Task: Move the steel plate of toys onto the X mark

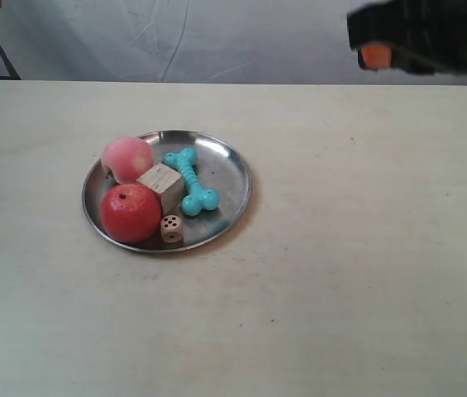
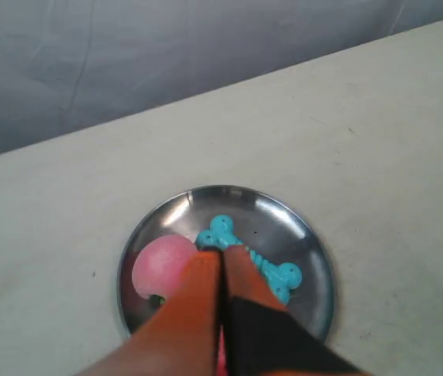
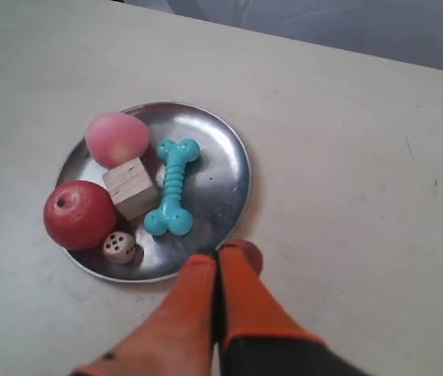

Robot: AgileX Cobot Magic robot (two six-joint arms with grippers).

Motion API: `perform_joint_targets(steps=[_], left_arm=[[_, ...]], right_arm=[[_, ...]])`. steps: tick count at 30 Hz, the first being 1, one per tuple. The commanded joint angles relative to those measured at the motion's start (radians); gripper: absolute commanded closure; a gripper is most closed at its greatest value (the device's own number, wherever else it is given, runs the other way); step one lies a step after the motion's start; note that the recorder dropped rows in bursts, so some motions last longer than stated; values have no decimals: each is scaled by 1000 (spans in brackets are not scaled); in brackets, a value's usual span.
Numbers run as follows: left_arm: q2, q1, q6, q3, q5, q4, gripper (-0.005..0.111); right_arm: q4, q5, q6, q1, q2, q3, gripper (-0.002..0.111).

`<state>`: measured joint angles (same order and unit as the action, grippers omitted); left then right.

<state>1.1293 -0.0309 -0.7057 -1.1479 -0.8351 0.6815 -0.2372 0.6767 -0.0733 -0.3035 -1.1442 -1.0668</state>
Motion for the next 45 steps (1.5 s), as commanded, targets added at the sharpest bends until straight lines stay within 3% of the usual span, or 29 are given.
perform_joint_targets(steps=[1, 7, 20, 26, 33, 45], left_arm=[[-110, -3, -38, 160, 133, 0, 106], [-146, -2, -38, 221, 129, -97, 106], [-146, -2, -35, 220, 138, -95, 106], [-146, -2, -37, 220, 140, -92, 106], [-146, -2, -35, 220, 140, -92, 106], [-146, -2, -37, 220, 140, -92, 106]], right_arm=[[7, -186, -10, -28, 160, 257, 108], [-10, -199, -1, -30, 293, 442, 108], [28, -159, -6, -23, 354, 453, 108], [95, -174, -46, 117, 568, 494, 108], [101, -307, -46, 270, 842, 731, 108], [77, -366, -46, 293, 1084, 1060, 108]])
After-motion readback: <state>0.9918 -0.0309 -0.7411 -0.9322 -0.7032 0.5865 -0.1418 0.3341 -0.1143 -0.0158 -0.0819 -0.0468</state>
